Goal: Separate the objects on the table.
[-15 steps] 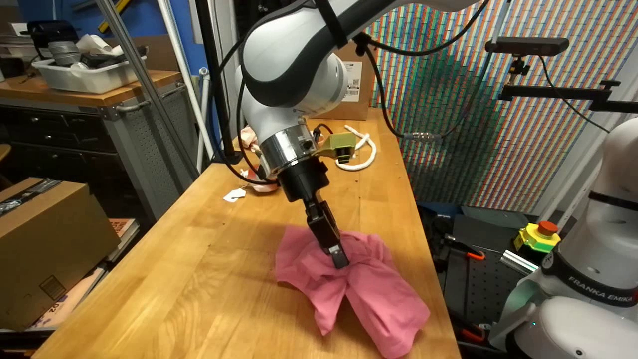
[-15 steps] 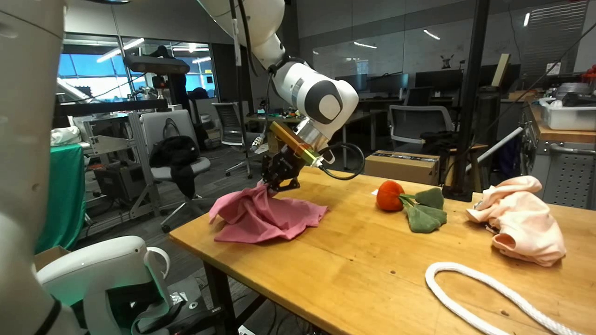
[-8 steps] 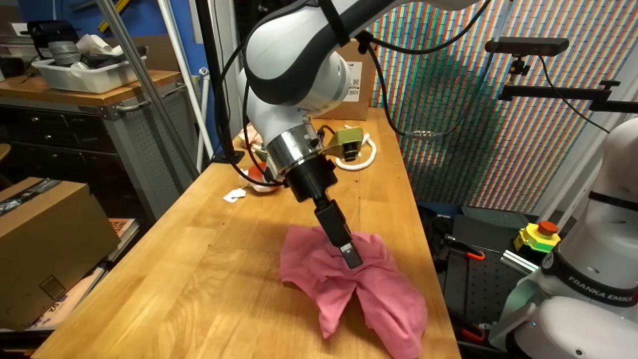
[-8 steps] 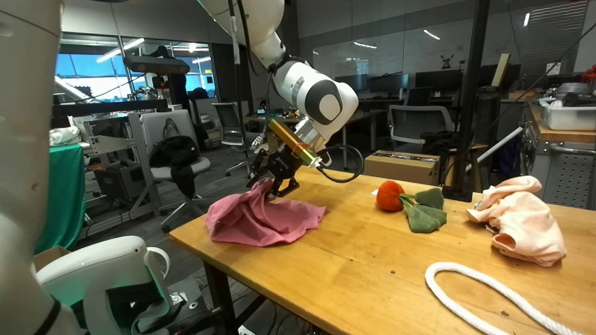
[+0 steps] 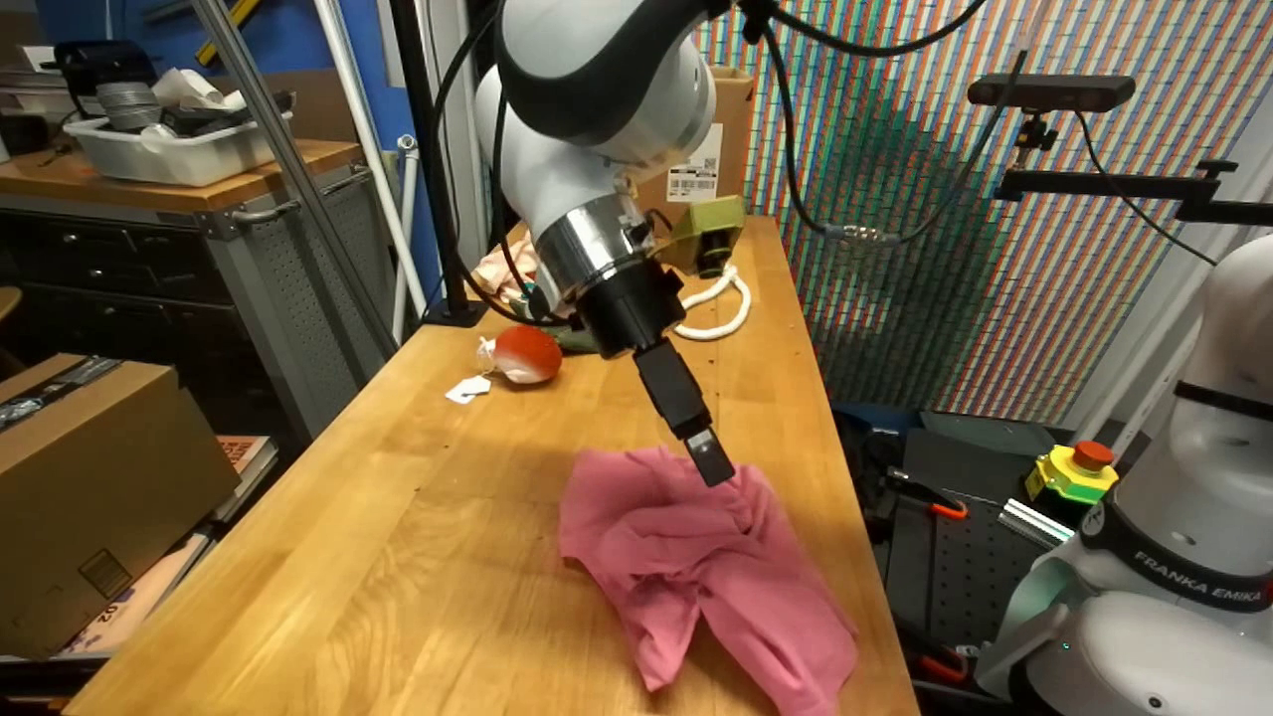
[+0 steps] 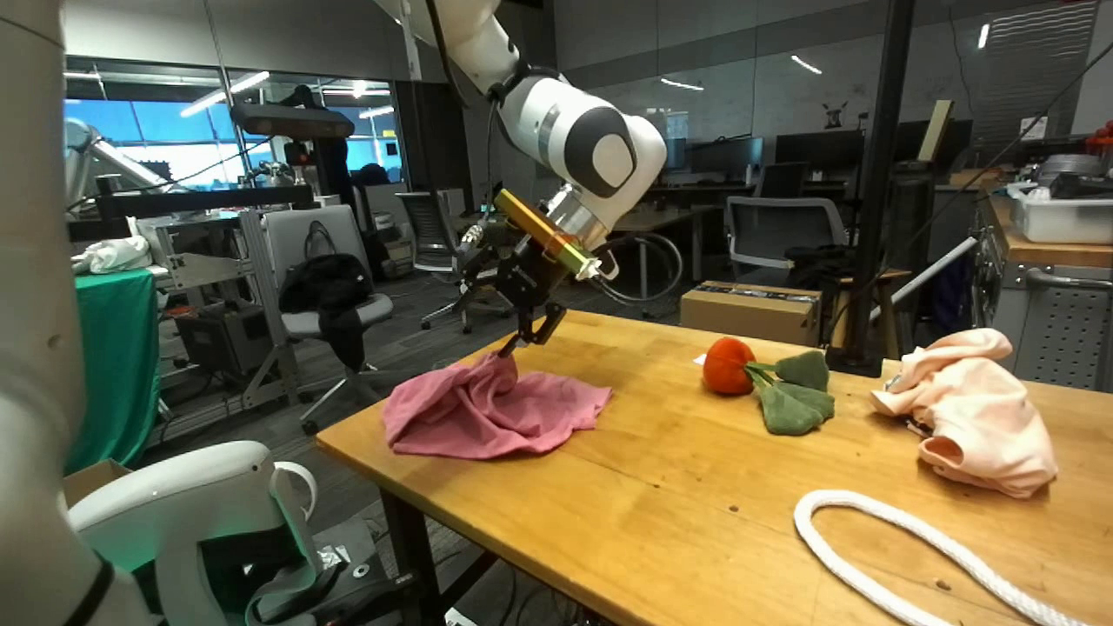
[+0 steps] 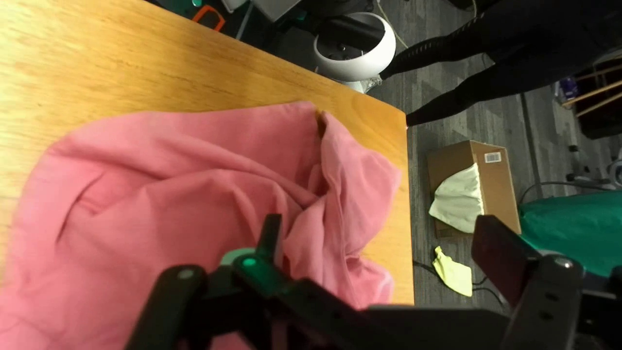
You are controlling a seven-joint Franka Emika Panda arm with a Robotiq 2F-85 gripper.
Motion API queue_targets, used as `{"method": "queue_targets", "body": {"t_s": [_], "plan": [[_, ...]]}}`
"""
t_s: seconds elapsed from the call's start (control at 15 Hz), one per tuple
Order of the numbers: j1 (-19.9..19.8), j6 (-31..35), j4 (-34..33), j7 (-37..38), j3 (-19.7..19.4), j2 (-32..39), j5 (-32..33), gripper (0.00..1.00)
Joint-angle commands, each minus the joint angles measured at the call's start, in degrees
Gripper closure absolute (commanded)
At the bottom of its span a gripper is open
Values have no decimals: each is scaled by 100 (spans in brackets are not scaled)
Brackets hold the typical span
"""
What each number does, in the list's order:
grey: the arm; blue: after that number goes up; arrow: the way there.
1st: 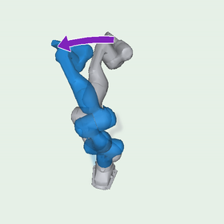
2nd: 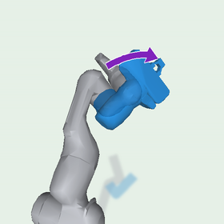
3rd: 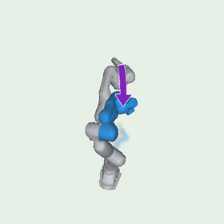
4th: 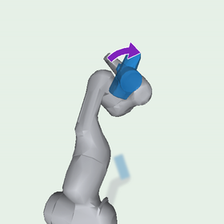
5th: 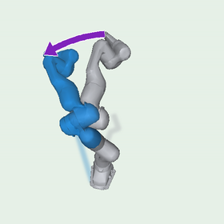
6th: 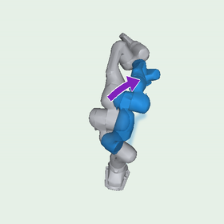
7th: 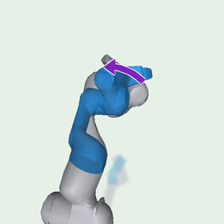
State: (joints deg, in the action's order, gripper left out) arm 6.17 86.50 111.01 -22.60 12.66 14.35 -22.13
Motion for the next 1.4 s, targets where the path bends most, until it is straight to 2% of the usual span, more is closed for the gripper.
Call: {"method": "queue_targets", "body": {"t_s": [0.0,0.27,1.0,1.2,1.27,1.33], "plan": [[7,-47,204,83,-151,-949,273,0],[6,313,675,145,-341,-2142,526,0],[10,1994,3107,326,-943,-5506,1025,0],[-37,2519,3650,462,-1107,-6161,1207,0],[137,2129,3179,404,-1138,-5570,1175,0],[131,2242,3342,429,-1184,-5767,1213,0]]}}
